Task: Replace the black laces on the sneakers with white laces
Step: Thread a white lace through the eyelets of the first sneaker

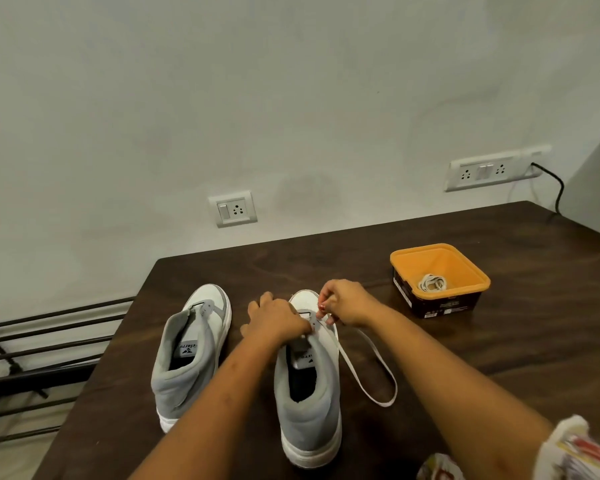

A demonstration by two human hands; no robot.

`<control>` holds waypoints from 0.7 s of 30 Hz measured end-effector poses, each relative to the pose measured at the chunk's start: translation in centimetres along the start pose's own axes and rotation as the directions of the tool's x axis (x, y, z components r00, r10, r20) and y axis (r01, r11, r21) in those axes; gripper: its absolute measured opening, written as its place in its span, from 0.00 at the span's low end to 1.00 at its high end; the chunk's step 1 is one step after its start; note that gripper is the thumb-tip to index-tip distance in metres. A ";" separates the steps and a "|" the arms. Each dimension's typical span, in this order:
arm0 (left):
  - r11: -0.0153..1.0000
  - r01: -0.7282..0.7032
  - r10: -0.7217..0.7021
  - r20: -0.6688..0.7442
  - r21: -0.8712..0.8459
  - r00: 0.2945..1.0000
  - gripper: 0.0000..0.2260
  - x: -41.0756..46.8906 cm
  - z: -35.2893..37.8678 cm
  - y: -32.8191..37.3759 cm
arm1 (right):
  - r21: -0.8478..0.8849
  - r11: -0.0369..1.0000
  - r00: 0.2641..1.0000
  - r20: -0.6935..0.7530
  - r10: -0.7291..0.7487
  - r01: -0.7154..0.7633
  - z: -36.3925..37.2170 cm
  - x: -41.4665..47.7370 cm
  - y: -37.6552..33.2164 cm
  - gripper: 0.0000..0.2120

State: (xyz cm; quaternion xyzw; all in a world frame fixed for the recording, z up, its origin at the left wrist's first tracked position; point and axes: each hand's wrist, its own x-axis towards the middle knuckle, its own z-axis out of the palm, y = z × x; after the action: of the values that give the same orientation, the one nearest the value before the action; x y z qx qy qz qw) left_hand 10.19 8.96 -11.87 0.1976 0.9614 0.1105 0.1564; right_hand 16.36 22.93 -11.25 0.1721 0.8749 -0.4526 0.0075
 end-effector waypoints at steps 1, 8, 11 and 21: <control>1.000 -0.016 0.016 0.022 -0.016 1.000 0.21 0.5 0.2 -0.2 | -0.103 0.995 1.000 0.012 -0.012 0.013 0.2 0.2 0.1 0.08; 0.994 -0.089 0.091 0.033 -0.057 0.995 0.14 0.8 1.0 -0.2 | -0.364 0.931 0.998 -0.028 -0.047 0.034 1.3 0.6 0.3 0.08; 0.981 -0.077 0.066 -0.066 -0.180 0.996 0.10 0.7 1.4 -0.9 | -0.346 0.938 0.997 -0.051 -0.055 0.034 1.5 0.8 0.5 0.10; 0.962 -0.104 0.080 -0.107 -0.251 0.991 0.09 0.6 1.4 -0.5 | -0.263 0.963 0.991 -0.099 -0.093 0.064 1.8 0.9 1.3 0.16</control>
State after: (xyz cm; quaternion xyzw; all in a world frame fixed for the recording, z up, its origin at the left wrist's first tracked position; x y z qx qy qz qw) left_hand 10.00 8.98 -13.49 0.2147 0.9352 0.2503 0.1288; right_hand 15.65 22.47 -13.49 0.1597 0.9317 -0.3242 -0.0363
